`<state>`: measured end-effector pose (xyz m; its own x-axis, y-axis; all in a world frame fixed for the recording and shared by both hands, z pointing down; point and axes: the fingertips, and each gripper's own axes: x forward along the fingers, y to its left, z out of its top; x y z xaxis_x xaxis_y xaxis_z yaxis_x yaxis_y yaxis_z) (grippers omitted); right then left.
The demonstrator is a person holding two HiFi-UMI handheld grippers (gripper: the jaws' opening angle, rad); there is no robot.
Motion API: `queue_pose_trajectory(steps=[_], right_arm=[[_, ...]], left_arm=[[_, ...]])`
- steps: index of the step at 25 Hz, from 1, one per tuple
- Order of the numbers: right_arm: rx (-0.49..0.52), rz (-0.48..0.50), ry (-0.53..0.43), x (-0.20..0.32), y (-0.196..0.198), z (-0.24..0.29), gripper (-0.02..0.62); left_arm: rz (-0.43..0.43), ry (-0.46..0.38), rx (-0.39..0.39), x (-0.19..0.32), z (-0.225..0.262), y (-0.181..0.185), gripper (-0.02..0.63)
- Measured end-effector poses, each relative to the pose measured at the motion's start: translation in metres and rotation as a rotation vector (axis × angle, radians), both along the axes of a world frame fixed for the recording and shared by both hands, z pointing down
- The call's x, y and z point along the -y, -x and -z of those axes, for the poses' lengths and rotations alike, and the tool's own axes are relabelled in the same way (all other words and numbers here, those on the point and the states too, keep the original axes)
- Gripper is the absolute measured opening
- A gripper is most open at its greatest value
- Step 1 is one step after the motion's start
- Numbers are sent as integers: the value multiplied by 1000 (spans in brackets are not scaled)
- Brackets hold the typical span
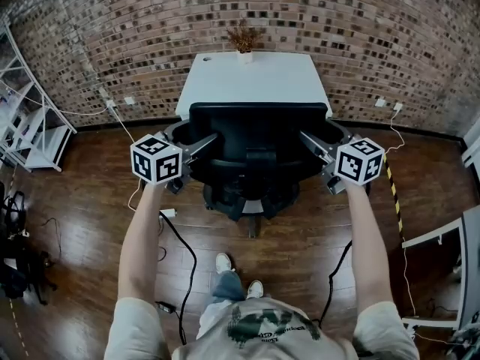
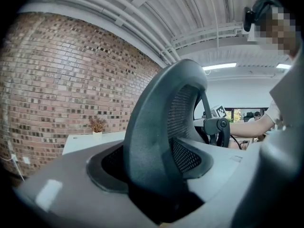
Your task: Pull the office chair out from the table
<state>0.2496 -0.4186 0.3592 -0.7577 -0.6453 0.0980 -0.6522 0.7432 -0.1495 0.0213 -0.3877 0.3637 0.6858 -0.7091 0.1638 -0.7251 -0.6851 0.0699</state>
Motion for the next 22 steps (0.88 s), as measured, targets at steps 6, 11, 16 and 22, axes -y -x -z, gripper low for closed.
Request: queue_pose_trajectory(steps=[6,11,16,22], right_arm=[[-5,9,4,-49,1,-2,290],[-3,3,-16,-88,-2,5,290],[-7,-3,-16,-127,-5,0,291],[-5,-29,-22,-179,-4,1,293]], left_arm=[[8,13,-8,-53,-2,1,303],[8,10,-8,-91,3,-2,302],[4,19,-12,-131,-2,-6,301],[-18,29,-11,-178,-2,-3,300]])
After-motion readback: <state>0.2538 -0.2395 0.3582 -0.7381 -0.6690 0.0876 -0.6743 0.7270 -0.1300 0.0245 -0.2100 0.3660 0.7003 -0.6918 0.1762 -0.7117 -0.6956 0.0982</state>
